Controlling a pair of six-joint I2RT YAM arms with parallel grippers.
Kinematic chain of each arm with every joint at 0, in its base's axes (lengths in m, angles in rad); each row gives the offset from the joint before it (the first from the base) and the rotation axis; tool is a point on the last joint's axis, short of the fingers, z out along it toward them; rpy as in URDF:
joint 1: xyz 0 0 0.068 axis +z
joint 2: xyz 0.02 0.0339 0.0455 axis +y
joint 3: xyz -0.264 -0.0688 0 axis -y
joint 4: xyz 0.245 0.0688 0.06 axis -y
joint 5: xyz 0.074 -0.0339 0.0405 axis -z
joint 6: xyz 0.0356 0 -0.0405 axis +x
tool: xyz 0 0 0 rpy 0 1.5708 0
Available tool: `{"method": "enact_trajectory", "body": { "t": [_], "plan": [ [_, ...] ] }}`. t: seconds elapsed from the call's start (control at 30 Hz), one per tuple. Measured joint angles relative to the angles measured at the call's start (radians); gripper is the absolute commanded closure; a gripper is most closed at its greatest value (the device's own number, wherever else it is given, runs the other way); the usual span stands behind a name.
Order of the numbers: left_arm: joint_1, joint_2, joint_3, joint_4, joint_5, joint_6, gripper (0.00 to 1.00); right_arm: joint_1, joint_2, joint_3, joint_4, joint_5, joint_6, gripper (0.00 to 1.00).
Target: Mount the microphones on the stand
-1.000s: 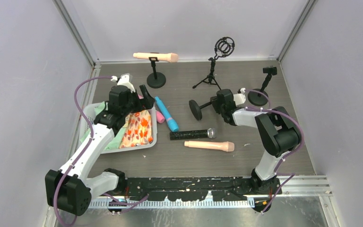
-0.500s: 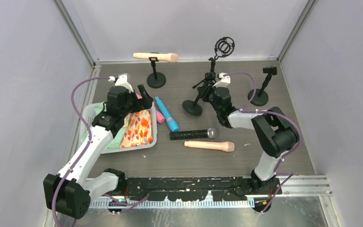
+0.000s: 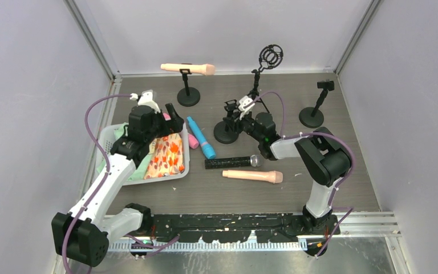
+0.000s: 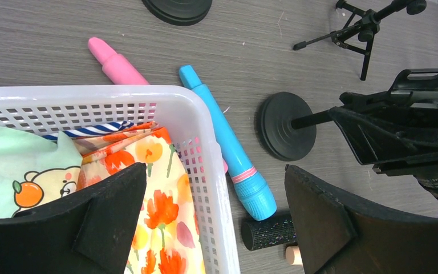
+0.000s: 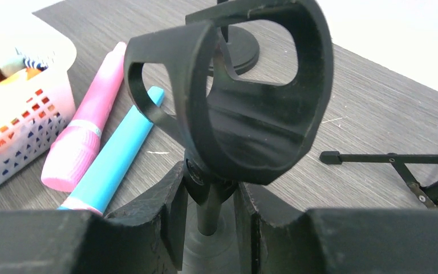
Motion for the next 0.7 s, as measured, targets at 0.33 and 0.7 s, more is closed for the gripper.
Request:
{"method": "enact_trajectory", "body": {
  "t": [0.33, 0.7],
  "plan": [
    [0.0, -0.003, -0.005, -0.003, 0.0, 0.0, 0.08, 0.0, -0.089, 0.084, -0.34, -0.045, -0.174, 0.44],
    [0.0, 0.0, -0.005, -0.007, 0.0, 0.003, 0.04, 0.0, -0.333, 0.1, -0.619, -0.005, -0.121, 0.33]
  ]
}}
